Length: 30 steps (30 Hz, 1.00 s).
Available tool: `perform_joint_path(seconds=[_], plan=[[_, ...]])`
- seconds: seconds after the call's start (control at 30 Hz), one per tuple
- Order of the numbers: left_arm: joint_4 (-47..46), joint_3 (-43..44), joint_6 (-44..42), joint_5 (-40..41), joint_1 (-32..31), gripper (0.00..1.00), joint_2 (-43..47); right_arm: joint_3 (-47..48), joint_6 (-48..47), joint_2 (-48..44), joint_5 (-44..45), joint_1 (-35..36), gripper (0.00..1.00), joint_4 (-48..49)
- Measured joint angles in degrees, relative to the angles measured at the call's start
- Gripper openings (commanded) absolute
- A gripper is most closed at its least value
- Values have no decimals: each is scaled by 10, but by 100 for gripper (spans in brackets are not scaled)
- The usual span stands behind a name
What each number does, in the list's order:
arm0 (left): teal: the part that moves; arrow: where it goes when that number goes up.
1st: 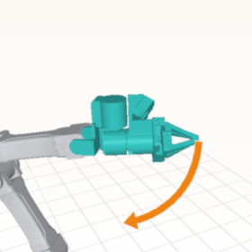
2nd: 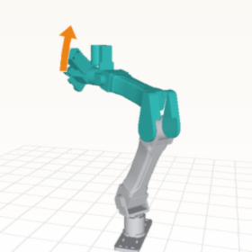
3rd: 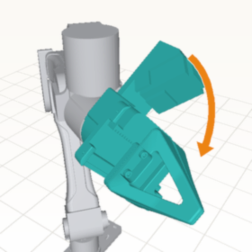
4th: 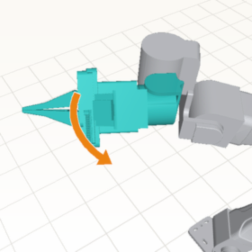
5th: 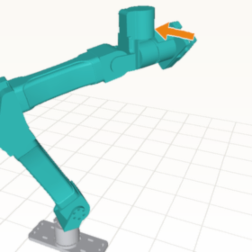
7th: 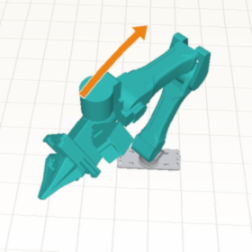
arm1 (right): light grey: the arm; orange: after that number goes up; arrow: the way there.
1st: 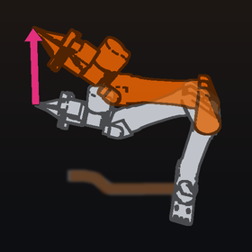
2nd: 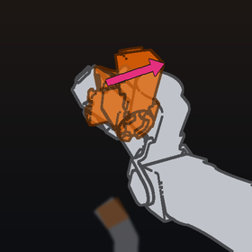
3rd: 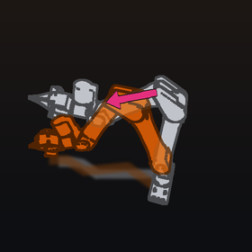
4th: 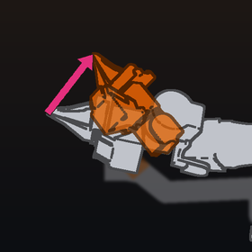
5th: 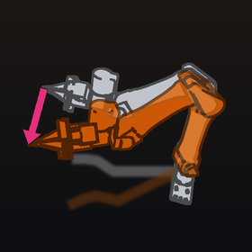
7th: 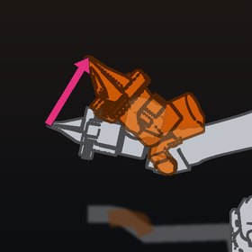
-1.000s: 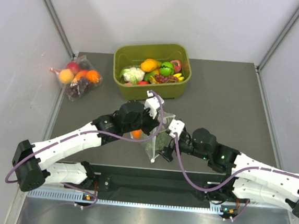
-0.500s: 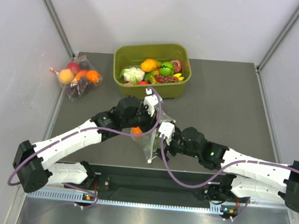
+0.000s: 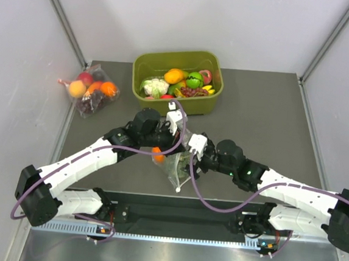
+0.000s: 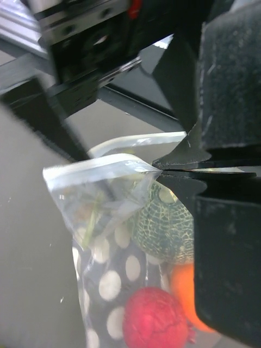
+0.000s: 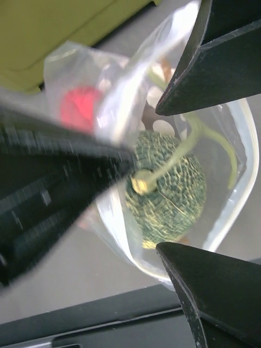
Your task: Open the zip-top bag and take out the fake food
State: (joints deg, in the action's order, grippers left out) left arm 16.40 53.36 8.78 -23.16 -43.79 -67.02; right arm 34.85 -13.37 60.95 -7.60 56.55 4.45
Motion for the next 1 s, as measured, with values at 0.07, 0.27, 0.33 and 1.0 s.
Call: perform_joint_path(seconds=[0.07, 0.27, 0.33, 1.0], plan=[[3, 0, -3, -7, 0, 0, 0, 3, 1, 6, -25, -22, 100, 7], [8, 0, -10, -19, 0, 0, 0, 20, 3, 56, -65, -42, 99, 2], [9, 0, -12, -21, 1, 0, 0, 28, 3, 73, -71, -42, 98, -4], [13, 0, -11, 18, 2, 0, 10, 30, 42, 98, -146, -42, 1, -18]])
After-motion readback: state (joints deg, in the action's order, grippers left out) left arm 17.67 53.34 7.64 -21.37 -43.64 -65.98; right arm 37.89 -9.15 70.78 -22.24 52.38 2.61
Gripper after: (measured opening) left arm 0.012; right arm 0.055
